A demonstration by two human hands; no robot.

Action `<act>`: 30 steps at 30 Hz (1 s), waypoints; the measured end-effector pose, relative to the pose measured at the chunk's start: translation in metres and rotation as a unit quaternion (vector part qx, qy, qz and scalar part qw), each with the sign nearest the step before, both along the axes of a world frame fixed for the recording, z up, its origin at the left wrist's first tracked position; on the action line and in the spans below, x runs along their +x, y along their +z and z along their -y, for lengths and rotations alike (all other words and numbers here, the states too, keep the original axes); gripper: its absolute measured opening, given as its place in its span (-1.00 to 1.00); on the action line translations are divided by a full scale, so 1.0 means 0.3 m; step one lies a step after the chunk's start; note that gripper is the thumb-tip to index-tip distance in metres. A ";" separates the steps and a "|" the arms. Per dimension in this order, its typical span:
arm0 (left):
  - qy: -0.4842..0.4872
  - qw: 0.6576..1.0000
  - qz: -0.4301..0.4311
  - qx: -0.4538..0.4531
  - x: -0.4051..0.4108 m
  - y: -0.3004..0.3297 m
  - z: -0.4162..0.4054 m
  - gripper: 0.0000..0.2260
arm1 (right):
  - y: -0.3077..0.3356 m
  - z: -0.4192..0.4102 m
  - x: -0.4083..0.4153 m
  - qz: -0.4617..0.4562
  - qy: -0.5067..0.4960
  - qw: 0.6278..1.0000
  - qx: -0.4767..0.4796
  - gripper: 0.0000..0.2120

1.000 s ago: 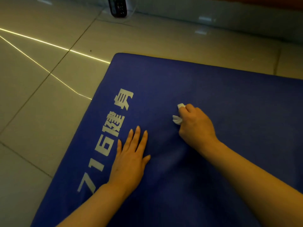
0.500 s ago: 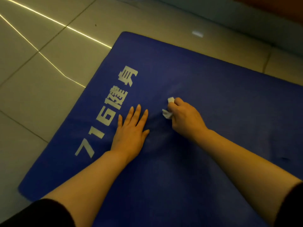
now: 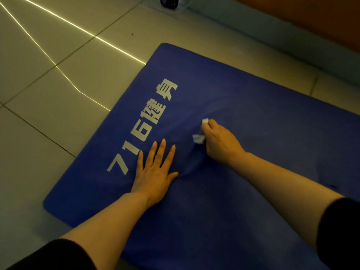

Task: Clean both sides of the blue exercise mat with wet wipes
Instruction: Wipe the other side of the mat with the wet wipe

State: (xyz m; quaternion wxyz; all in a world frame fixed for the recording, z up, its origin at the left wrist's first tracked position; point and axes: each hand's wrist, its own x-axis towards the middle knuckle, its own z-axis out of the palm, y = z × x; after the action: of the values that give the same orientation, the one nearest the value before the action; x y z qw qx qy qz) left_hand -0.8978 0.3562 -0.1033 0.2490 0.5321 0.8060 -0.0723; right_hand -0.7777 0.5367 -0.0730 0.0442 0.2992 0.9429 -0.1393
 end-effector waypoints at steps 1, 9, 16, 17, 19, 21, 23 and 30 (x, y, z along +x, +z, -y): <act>0.002 1.000 0.002 -0.001 0.000 -0.002 0.001 -0.35 | 0.003 -0.016 -0.033 -0.009 0.001 1.000 -0.008 -0.92; 0.008 1.000 0.005 0.009 0.003 -0.007 0.000 -0.32 | 0.049 0.071 0.031 0.059 0.025 0.998 -0.025 -0.83; 0.010 1.000 0.005 0.014 0.004 -0.002 0.002 -0.35 | 0.010 0.025 -0.033 -0.031 -0.007 0.997 -0.070 -0.94; 0.009 1.000 0.006 0.014 0.004 -0.002 0.004 -0.36 | 0.006 0.014 -0.047 -0.031 -0.005 0.997 -0.068 -0.94; 0.009 1.000 0.009 0.017 0.000 -0.005 0.004 -0.36 | 0.005 0.021 -0.038 -0.013 0.008 0.998 -0.061 -0.95; 0.009 0.999 0.015 0.027 -0.003 -0.010 0.004 -0.36 | 0.010 0.067 0.015 0.016 0.033 0.998 -0.058 -0.96; 0.011 0.999 0.018 0.038 -0.005 -0.012 0.008 -0.36 | 0.006 0.122 0.074 0.026 0.054 0.996 -0.060 -0.96; 0.000 0.996 0.051 0.075 -0.023 0.026 0.040 -0.36 | -0.023 0.101 -0.044 -0.063 0.030 0.995 -0.065 -0.98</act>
State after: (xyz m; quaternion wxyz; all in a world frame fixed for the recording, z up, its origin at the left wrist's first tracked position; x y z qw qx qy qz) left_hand -0.9046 0.3443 -0.0953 0.2491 0.5523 0.7954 0.0162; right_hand -0.7909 0.5062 -0.0800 0.0083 0.2574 0.9414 -0.2177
